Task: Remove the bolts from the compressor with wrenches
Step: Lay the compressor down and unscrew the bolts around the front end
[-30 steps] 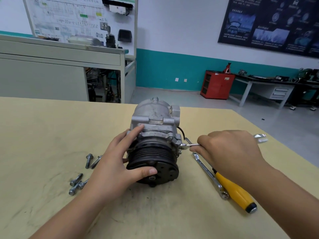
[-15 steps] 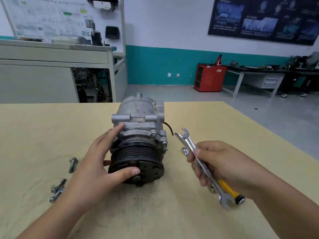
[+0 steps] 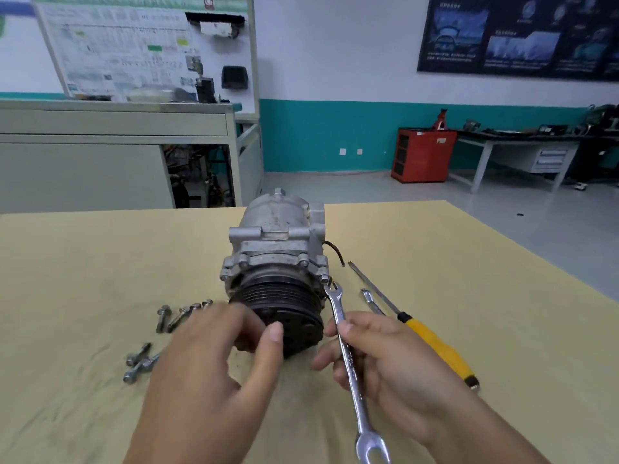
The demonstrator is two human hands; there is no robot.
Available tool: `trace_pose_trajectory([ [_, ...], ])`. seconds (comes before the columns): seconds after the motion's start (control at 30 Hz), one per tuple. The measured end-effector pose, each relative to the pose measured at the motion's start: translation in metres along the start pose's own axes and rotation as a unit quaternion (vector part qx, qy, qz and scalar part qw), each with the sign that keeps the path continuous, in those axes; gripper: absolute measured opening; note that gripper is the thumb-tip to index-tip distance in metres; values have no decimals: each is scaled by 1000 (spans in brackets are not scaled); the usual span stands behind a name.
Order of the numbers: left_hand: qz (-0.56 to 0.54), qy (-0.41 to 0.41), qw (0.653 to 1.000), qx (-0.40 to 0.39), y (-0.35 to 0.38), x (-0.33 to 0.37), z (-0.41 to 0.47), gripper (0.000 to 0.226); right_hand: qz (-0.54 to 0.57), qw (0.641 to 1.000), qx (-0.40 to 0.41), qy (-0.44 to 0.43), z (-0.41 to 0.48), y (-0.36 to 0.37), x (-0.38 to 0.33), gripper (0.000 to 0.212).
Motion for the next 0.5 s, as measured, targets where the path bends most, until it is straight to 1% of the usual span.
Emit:
trace_pose_trajectory([
  [0.03, -50, -52, 995, -70, 4, 7, -3, 45, -5, 1000, 0, -4, 2, 2, 1, 18],
  [0.07, -106, -103, 977, -154, 8, 11, -6, 48, -10, 1000, 0, -6, 4, 3, 1, 18],
  [0.1, -174, -150, 949, -217, 13, 15, -7, 47, -15, 1000, 1, -6, 5, 5, 2, 17],
  [0.13, -243, -179, 918, -256, 18, 17, -8, 44, -17, 1000, 0, -5, 6, 7, 2, 17],
  [0.17, -290, -199, 895, -275, 22, 18, -8, 40, -18, 1000, -2, -5, 7, 8, 2, 17],
  [0.23, -344, -210, 869, -285, 27, 18, -8, 39, -15, 1000, -4, -6, 8, 10, 1, 17],
  [0.4, -416, -227, 829, -297, 37, 16, -8, 47, -13, 1000, 7, -12, 9, 11, 1, 17],
  [0.47, -442, -233, 815, -294, 39, 14, -9, 44, -30, 999, 15, -14, 9, 11, 2, 18],
  [0.5, -459, -237, 805, -291, 41, 14, -10, 38, -41, 999, 20, -16, 9, 11, 3, 18],
])
Point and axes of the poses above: each hand's wrist, its own z-axis towards the middle knuckle, its own y-axis out of the palm, x = y × z, the point moved 1 cm from there along z, towards the middle knuckle, and after that the axes turned 15 degrees about -x, right-handed, at the moved point
